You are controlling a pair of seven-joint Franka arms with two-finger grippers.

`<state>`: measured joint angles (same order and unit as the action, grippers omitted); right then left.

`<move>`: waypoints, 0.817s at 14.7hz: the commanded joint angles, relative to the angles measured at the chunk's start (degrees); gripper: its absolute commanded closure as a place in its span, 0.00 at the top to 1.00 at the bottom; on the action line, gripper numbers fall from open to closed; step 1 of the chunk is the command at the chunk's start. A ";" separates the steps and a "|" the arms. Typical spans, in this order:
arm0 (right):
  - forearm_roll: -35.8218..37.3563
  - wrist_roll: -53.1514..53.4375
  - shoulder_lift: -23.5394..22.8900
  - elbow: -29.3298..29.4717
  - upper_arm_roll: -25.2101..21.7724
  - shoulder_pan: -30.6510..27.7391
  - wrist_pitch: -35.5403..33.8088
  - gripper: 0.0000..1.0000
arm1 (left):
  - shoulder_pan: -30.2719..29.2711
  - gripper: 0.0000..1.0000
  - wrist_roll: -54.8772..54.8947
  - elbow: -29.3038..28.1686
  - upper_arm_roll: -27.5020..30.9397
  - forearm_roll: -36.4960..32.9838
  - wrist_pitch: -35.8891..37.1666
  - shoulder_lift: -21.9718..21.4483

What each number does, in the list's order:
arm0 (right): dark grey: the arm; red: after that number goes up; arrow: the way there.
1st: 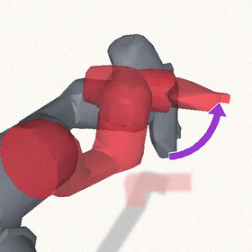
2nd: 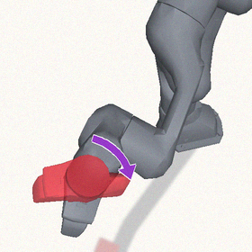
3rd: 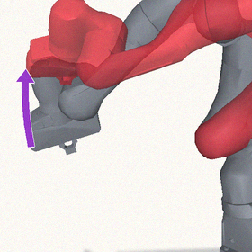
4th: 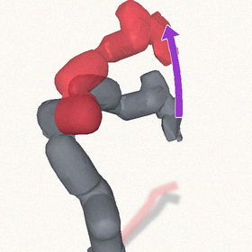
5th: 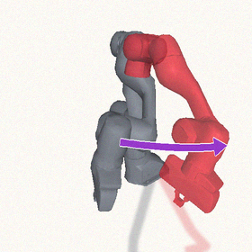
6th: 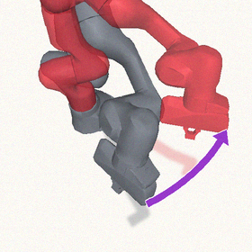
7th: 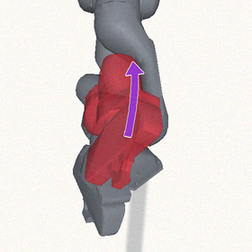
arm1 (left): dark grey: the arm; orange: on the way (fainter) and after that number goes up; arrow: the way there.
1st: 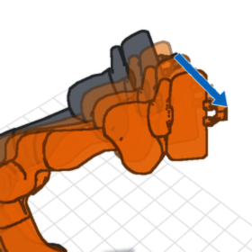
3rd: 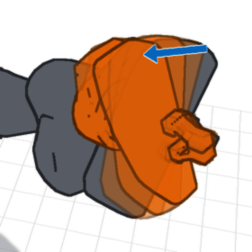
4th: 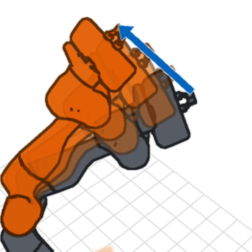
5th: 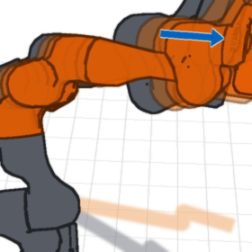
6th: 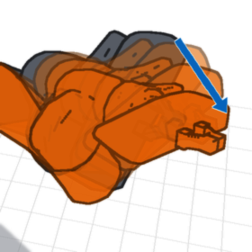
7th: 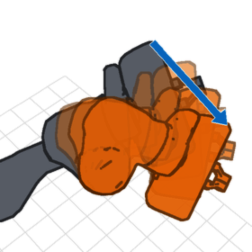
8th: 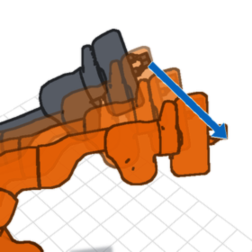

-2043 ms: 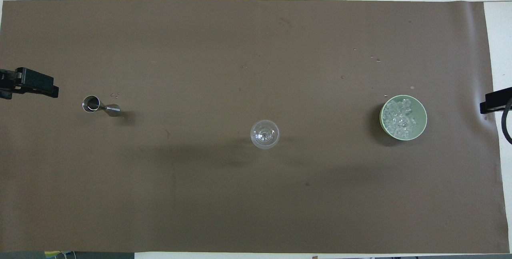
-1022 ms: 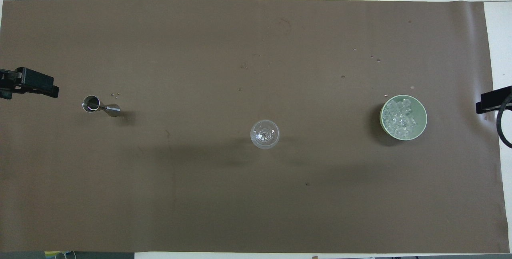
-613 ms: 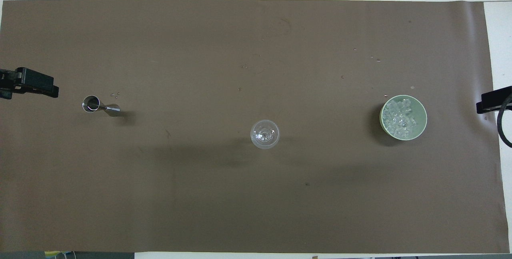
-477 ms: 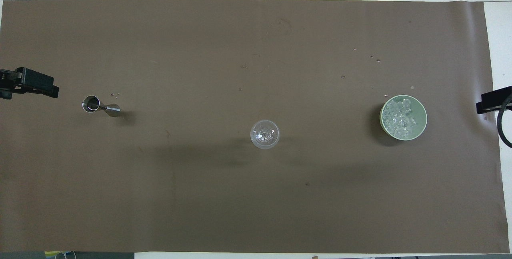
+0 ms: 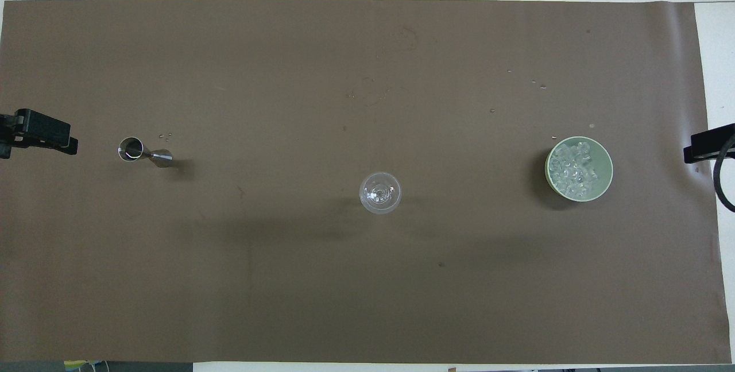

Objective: Pour wine and add ice with both arms
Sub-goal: 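Reach the left gripper toward the silver jigger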

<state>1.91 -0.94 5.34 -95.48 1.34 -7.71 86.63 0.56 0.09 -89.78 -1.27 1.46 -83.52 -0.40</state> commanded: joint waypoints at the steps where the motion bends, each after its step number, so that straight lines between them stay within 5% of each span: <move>1: -0.94 -1.35 0.20 -0.41 0.06 -0.55 0.21 1.00 | 0.14 1.00 -0.79 -3.74 0.39 0.57 -2.79 -2.59; 4: -0.94 -1.35 0.20 -0.41 0.06 -0.55 0.30 1.00 | -0.21 1.00 -2.97 -3.04 0.65 2.66 0.19 0.12; 12: -0.94 -1.35 0.20 -0.41 0.06 -0.55 0.21 1.00 | -8.55 1.00 -37.32 -1.81 1.53 20.06 -4.81 12.94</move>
<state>1.91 -0.94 5.34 -95.48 1.34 -7.71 86.63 -6.64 -29.89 -92.60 0.17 17.89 -87.26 9.21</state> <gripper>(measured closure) 0.000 0.000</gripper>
